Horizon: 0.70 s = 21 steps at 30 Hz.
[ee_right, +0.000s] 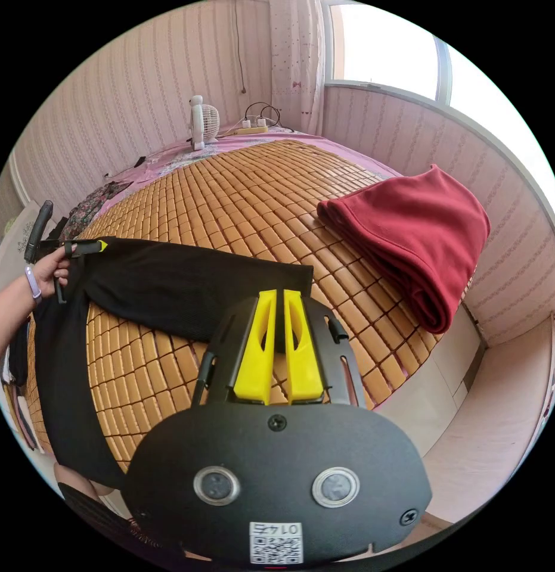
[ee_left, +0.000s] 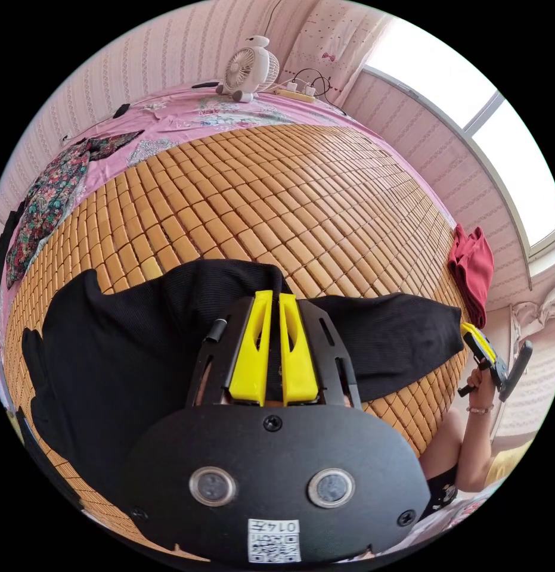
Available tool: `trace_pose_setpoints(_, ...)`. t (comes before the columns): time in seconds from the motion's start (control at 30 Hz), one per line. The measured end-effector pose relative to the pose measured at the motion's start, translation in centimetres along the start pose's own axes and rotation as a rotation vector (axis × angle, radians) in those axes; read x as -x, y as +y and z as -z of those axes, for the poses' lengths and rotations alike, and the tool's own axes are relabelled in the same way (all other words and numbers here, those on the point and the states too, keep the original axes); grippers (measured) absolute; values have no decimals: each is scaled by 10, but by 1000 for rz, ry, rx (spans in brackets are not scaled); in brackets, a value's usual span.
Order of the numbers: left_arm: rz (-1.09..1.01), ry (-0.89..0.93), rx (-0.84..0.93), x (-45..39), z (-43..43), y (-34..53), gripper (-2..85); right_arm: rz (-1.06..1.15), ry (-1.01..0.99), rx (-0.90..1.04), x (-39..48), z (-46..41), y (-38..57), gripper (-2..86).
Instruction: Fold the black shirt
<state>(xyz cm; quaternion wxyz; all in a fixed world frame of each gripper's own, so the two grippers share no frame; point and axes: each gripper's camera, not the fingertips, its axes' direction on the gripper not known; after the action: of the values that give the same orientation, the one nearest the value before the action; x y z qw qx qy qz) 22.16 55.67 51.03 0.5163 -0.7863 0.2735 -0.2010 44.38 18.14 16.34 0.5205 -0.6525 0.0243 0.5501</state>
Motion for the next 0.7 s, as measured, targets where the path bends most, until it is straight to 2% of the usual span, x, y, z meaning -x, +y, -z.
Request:
trace_pose_setpoints(0.1,57,40,-69,12,5,-12,2,75,50,29,16,-25,4,15)
trace_pose_setpoints(0.17,98,59,-69,20,-1,-16,2,182,127,32,34,-42,1,7)
trace_pose_setpoints(0.3,253,139,-93,35,-8,-18,2,253,219,29,53,-66,0,5)
trace_pose_setpoints(0.37,242,129,-94,33,-6,-21,2,245,327,22,58,-83,-1,3)
trace_pose_setpoints(0.53,112,63,-59,3,-6,-47,3,193,328,14,51,-107,-5,2)
trace_pose_setpoints(0.7,68,80,-56,-28,-11,-70,26,92,333,3,32,-128,-6,1)
